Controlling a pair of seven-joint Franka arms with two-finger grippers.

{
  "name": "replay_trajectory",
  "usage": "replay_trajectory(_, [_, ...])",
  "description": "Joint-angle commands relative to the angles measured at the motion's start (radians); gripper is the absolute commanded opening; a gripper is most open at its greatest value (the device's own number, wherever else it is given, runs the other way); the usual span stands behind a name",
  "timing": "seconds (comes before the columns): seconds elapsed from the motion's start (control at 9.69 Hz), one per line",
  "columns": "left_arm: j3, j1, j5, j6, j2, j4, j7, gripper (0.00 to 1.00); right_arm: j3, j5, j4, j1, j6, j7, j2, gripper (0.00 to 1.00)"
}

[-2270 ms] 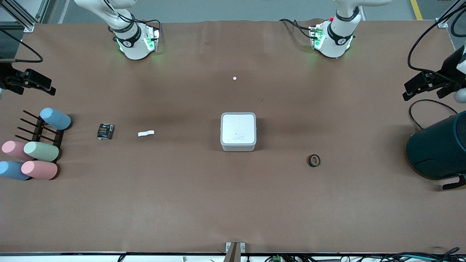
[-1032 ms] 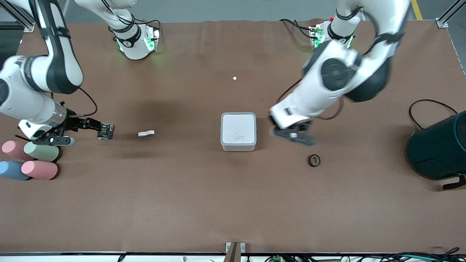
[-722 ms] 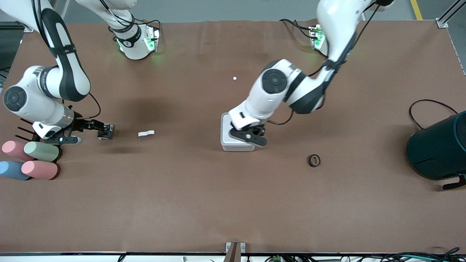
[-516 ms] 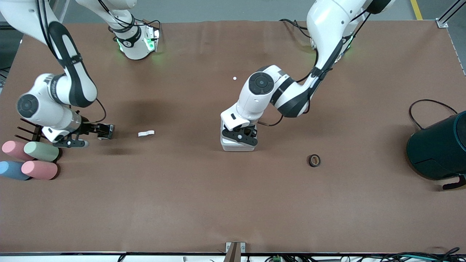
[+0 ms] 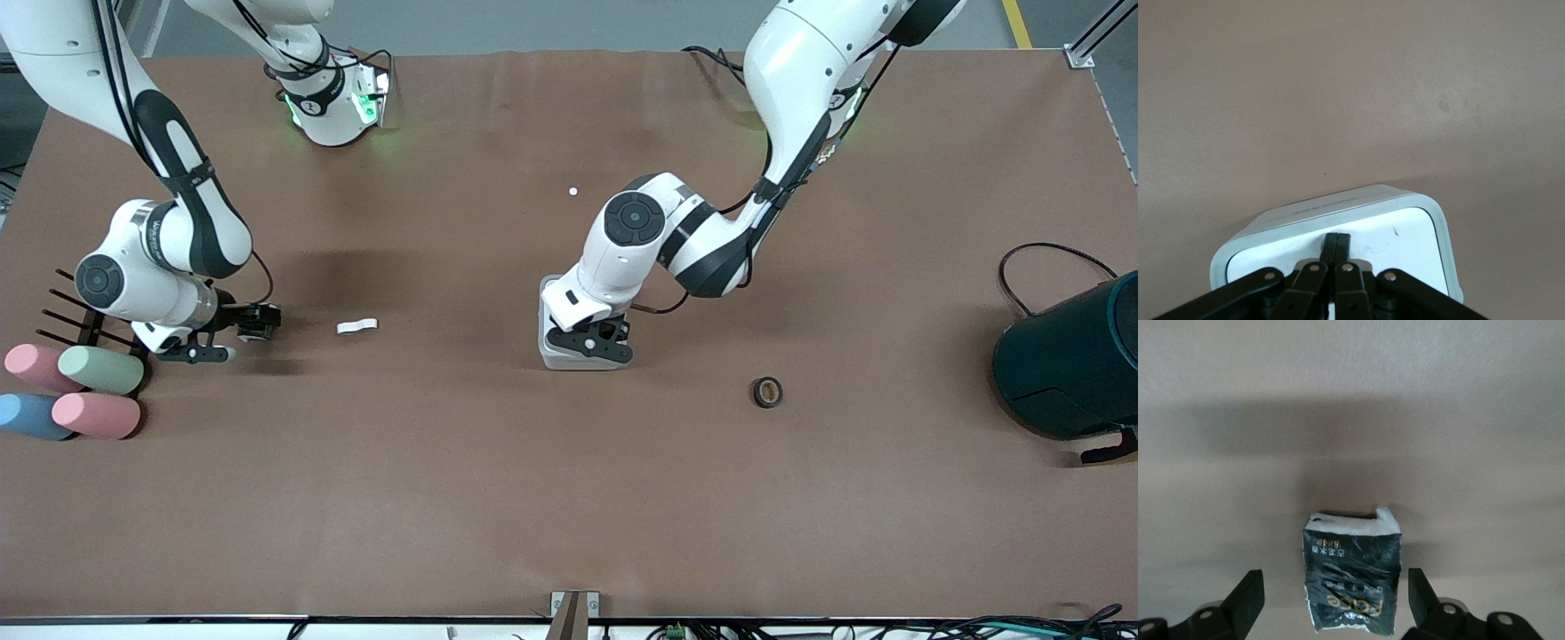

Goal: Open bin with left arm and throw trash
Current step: 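Lift the bin lid with the left gripper while the right gripper grasps the packet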

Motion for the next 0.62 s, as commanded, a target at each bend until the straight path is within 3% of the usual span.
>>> replay_trajectory(0.0, [0.010, 0.021, 0.024, -0.161, -0.040, 0.008, -0.031, 0.00, 0.011, -0.009, -0.012, -0.016, -0.013, -0.008, 0.029, 0.67])
replay_trajectory(0.1, [0.010, 0.054, 0.027, -0.224, -0.092, 0.008, -0.022, 0.00, 0.009, -0.009, -0.005, -0.016, -0.058, -0.008, 0.027, 0.42])
replay_trajectory(0.21, [0.008, 0.096, 0.030, -0.281, -0.129, 0.008, 0.029, 0.00, 0.009, -0.009, 0.009, -0.017, -0.093, -0.006, 0.026, 0.23])
replay_trajectory(0.41, [0.008, 0.218, 0.030, -0.295, -0.137, 0.007, 0.208, 0.02, 0.009, -0.008, 0.099, -0.011, -0.238, 0.008, 0.018, 0.04])
replay_trajectory(0.52, [0.010, 0.286, 0.030, -0.295, -0.125, -0.001, 0.294, 0.11, 0.014, -0.002, 0.170, 0.001, -0.329, 0.017, 0.010, 0.03])
